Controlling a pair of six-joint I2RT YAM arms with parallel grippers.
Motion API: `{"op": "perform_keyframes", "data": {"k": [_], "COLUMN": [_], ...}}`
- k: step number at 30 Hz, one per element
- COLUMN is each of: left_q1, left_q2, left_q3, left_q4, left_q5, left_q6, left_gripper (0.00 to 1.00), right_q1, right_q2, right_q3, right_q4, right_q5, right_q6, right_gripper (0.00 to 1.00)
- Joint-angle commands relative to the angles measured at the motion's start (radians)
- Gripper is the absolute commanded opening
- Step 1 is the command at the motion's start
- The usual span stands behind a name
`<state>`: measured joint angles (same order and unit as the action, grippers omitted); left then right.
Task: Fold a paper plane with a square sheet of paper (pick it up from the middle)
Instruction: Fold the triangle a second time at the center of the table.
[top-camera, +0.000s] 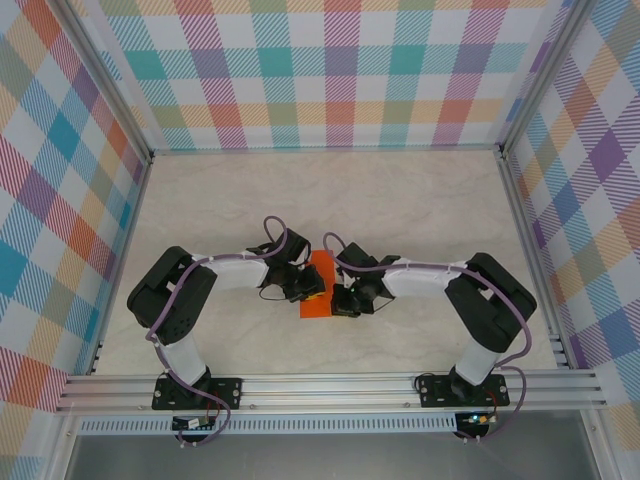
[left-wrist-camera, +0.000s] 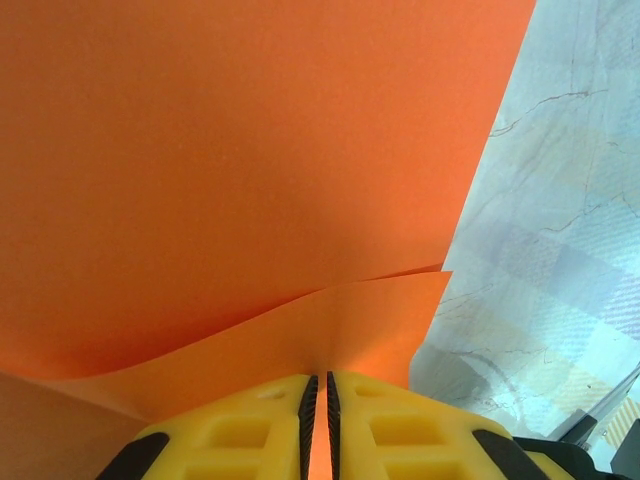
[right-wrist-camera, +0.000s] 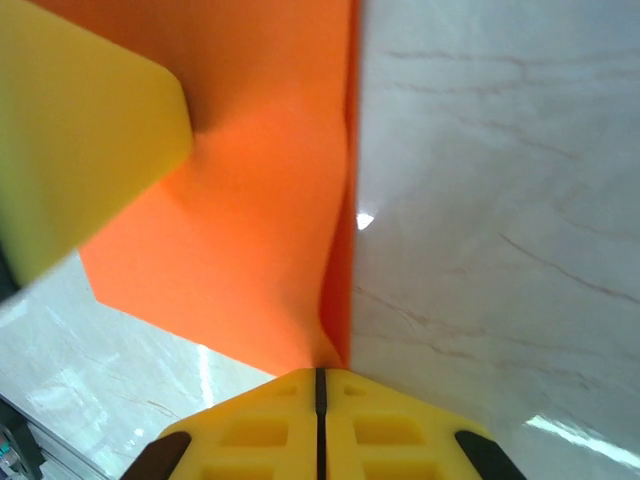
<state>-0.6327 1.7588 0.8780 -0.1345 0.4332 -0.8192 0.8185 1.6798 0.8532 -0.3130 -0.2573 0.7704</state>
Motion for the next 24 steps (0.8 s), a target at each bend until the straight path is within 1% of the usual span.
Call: {"op": "perform_keyframes", "data": {"k": [1, 3, 5, 12, 17, 24], "left_q1": [0.008, 0.008, 0.008, 0.008, 0.008, 0.008], "left_q2": [0.016, 0.016, 0.015, 0.012, 0.011, 0.011], "left_q3": [-0.035, -0.036, -0.039, -0.042, -0.038, -0.034], "left_q4": [-0.074, -0.07, -0.064, -0.056, -0.057, -0.061], "left_q5": [-0.091, -0.09, -0.087, -0.08, -0.079, -0.081], "left_q6": [0.0, -0.002, -0.004, -0.009, -0.009, -0.005], "left_gripper": [0.16, 0.15, 0.15, 0.15, 0.15, 0.15], "right_q1": [0.004, 0.004, 0.004, 0.004, 0.004, 0.004], "right_q2": [-0.083, -0.111, -0.109, -0.005, 0.022, -0.028], "right_q3": [-0.035, -0.043, -0.042, 0.001, -0.01, -0.109], "right_q4": [-0.029, 0.035, 0.077, 0.144, 0.127, 0.079], "right_q5": [0.006, -0.019, -0.017, -0.012, 0.019, 0.027], "right_q6": [0.006, 0.023, 0.034, 0.052, 0.058, 0.064], "right_gripper": [0.09, 0.09, 0.09, 0.08, 0.08, 0.08]}}
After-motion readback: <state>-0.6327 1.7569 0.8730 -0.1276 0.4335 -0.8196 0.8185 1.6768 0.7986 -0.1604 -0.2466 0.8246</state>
